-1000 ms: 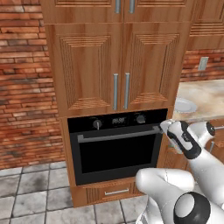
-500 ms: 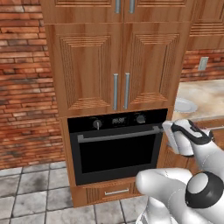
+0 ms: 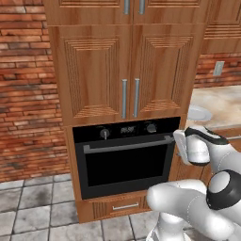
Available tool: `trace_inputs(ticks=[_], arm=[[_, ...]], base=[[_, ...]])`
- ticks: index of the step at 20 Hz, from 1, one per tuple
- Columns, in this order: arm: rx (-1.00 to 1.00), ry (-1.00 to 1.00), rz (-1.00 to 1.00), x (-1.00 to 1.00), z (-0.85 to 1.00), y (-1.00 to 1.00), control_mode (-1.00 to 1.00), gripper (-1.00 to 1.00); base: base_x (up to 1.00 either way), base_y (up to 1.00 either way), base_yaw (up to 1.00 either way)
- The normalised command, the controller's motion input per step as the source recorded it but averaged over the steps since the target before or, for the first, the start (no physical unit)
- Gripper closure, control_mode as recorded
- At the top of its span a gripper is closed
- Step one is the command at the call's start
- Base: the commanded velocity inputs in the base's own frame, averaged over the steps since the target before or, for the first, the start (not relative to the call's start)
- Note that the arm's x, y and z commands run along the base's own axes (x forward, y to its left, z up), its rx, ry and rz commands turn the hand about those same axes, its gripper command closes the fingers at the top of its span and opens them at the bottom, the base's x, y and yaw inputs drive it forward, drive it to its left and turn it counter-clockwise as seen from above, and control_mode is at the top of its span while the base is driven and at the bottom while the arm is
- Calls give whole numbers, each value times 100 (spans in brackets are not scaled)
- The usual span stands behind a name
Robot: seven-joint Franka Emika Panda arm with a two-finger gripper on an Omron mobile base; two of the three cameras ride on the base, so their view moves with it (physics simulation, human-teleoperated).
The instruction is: Take the baked cake out of the oven and place it on the plate for cooling. Then close the oven door.
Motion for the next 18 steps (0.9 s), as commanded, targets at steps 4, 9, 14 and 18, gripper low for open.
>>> trace_inputs(ticks=[4, 9, 14, 18], arm=[[2, 0, 0, 3, 0, 0, -100, -100], [1, 0, -1, 19, -1, 0, -100, -100], [2, 0, -1, 39, -10, 0, -100, -100], [1, 0, 0, 10, -29, 0, -100, -100]], base=[[0, 0, 0], [0, 0, 0], [0, 0, 0], [0, 0, 0]])
